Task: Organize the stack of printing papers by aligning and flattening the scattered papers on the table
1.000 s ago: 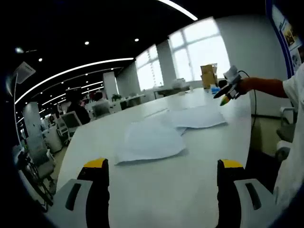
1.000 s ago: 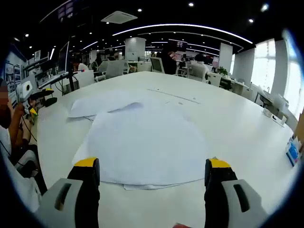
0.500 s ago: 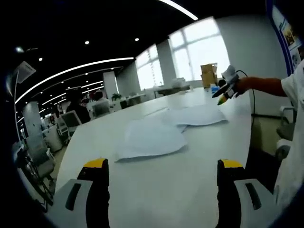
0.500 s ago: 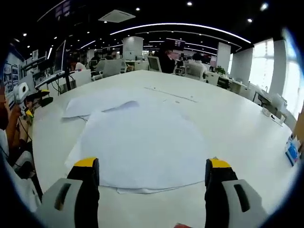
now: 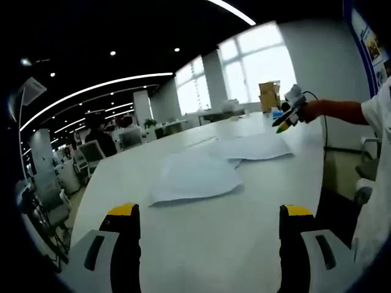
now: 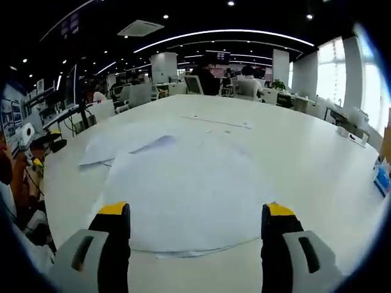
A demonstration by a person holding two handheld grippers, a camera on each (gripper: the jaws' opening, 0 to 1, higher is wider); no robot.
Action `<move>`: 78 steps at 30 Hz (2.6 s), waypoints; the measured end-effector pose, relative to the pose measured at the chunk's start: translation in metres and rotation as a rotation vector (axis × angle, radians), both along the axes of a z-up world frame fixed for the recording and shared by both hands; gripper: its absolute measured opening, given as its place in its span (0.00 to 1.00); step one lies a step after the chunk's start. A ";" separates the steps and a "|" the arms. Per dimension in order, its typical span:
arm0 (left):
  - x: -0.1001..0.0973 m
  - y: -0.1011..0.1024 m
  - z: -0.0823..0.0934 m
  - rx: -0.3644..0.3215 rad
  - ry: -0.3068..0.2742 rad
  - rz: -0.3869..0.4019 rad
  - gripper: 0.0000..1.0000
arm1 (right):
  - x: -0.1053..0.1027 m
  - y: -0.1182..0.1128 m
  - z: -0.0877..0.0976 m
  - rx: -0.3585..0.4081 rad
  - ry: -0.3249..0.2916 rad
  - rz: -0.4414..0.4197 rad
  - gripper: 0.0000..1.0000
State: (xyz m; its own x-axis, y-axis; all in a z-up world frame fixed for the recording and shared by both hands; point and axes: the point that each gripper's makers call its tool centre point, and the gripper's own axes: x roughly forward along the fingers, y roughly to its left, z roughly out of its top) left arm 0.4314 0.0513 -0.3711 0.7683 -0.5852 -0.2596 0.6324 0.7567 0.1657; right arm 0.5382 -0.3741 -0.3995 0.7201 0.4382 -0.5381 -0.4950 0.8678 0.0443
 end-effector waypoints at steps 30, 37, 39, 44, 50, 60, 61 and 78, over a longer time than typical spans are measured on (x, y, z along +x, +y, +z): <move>-0.005 -0.002 0.004 -0.033 0.007 -0.015 0.97 | 0.000 0.007 -0.005 -0.023 0.029 0.005 0.83; -0.004 -0.007 0.007 -0.039 -0.009 -0.028 0.97 | -0.001 0.007 -0.005 -0.026 0.029 0.010 0.83; -0.004 -0.009 0.007 -0.049 -0.012 -0.033 0.97 | -0.001 0.008 -0.004 -0.020 0.026 0.013 0.83; -0.009 -0.021 0.014 -0.047 -0.082 -0.088 0.96 | -0.002 0.009 -0.004 -0.016 0.026 0.012 0.83; -0.014 -0.032 0.021 -0.109 -0.059 -0.123 0.97 | -0.004 0.013 -0.004 -0.010 0.023 0.022 0.83; -0.012 -0.036 0.019 -0.143 -0.009 -0.108 0.95 | -0.004 0.013 0.001 -0.010 0.017 0.025 0.83; -0.012 -0.036 0.019 -0.141 -0.008 -0.109 0.94 | -0.004 0.013 0.001 -0.009 0.016 0.024 0.83; -0.003 -0.035 0.011 -0.146 0.030 -0.084 0.96 | 0.004 0.008 -0.004 -0.018 0.031 0.013 0.83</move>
